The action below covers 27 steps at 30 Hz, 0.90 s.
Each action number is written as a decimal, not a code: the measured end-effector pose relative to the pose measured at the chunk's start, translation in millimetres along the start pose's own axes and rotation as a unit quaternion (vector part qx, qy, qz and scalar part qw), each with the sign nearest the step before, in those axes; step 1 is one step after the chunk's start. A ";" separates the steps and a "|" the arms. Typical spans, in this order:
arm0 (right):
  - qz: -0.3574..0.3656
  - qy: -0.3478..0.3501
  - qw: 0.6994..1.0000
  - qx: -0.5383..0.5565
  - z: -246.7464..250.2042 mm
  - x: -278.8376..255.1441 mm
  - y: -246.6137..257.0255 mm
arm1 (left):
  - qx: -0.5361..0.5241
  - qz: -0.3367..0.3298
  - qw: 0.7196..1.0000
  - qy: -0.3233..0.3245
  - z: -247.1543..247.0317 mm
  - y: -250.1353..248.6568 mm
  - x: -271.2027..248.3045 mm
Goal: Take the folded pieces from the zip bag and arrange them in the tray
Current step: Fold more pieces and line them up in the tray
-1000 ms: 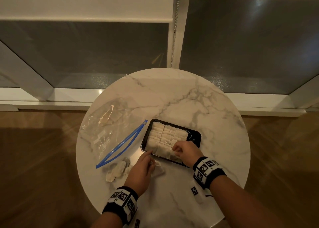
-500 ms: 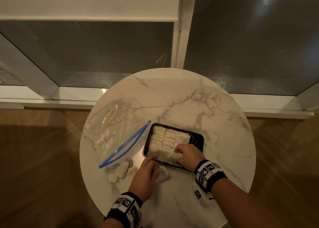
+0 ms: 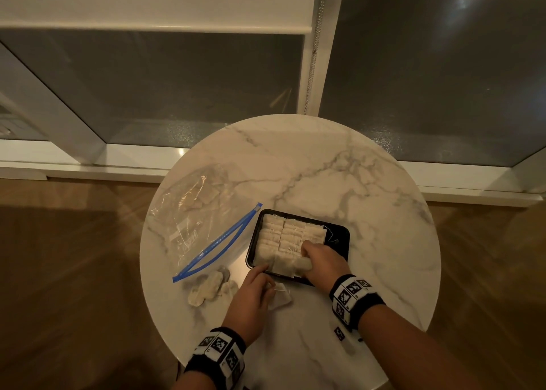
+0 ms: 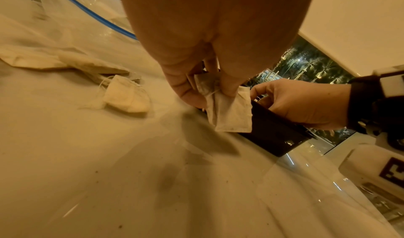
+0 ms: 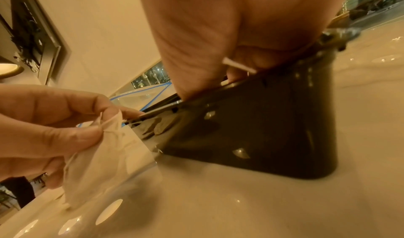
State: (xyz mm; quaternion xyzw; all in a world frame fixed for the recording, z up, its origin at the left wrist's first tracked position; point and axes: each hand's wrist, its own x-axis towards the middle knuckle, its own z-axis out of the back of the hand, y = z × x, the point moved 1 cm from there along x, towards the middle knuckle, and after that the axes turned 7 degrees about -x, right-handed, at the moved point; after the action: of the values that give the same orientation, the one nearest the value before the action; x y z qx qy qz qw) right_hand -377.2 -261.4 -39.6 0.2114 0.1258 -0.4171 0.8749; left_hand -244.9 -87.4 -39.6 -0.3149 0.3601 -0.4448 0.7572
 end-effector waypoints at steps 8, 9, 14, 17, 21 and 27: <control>-0.023 0.012 0.999 0.045 10.0 -3.9 -1.0 | -0.003 0.000 1.000 -0.005 0.2 -3.8 0.4; -0.022 0.012 0.999 0.044 10.2 -4.2 -1.0 | -0.002 0.000 1.000 -0.005 0.0 -4.3 0.3; -0.016 0.005 0.999 0.033 11.7 -5.1 1.7 | -0.004 -0.002 1.000 -0.006 0.5 -3.6 -1.3; -0.001 0.007 1.000 0.006 11.1 -5.5 4.2 | -0.007 -0.007 1.000 -0.010 1.8 -2.9 -3.2; 0.006 -0.005 1.000 -0.001 7.3 -6.6 4.5 | -0.004 0.001 1.000 -0.014 4.6 -2.4 -7.1; 0.010 -0.105 0.991 0.082 16.9 -20.5 -0.5 | -0.020 -0.008 0.999 -0.035 9.2 -4.2 -15.8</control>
State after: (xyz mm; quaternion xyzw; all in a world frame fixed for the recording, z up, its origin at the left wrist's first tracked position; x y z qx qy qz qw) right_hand -389.6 -255.8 -16.7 0.2388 -0.0035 -0.4372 0.8671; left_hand -244.6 -73.4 -27.1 -0.3480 0.3400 -0.4321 0.7593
